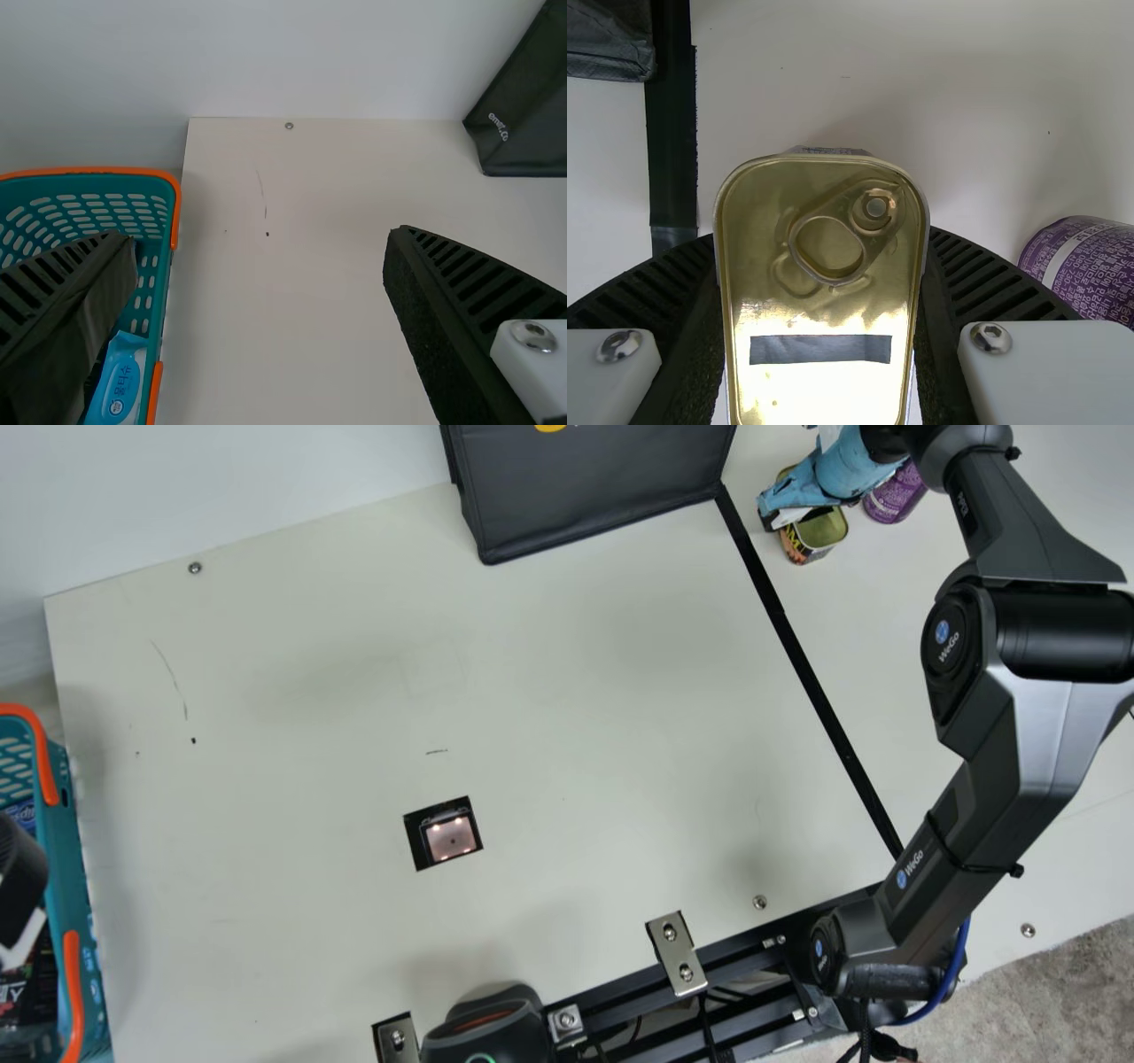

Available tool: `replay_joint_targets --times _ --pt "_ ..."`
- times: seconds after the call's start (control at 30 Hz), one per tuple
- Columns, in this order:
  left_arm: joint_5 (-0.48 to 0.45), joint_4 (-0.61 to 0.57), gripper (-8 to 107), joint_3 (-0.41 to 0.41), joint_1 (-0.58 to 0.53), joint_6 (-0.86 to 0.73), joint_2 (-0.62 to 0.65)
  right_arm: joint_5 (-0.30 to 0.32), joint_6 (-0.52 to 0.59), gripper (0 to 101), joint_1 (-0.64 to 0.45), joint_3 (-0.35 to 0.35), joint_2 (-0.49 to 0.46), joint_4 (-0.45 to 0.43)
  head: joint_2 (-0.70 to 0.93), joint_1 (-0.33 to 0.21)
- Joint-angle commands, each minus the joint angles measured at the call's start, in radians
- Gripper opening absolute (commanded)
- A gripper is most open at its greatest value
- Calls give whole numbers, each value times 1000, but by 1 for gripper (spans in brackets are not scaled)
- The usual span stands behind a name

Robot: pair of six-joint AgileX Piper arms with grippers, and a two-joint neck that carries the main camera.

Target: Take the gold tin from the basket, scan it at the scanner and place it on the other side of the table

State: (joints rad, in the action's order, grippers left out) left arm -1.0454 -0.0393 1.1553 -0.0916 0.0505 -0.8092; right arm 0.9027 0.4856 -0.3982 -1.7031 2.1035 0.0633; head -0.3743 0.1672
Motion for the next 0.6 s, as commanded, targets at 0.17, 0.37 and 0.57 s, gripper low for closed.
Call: replay_joint_targets --times 0.17,0.37,0.57 --pt "0 0 90 0 0 0 0 1 -2 77 2 3 -1 -1 -2 -29" --pt "0 0 90 0 0 0 0 -4 -4 95 9 7 -7 -13 -2 -29" --pt "0 0 90 0 0 0 0 -18 -11 95 24 14 -37 -41 -2 -29"
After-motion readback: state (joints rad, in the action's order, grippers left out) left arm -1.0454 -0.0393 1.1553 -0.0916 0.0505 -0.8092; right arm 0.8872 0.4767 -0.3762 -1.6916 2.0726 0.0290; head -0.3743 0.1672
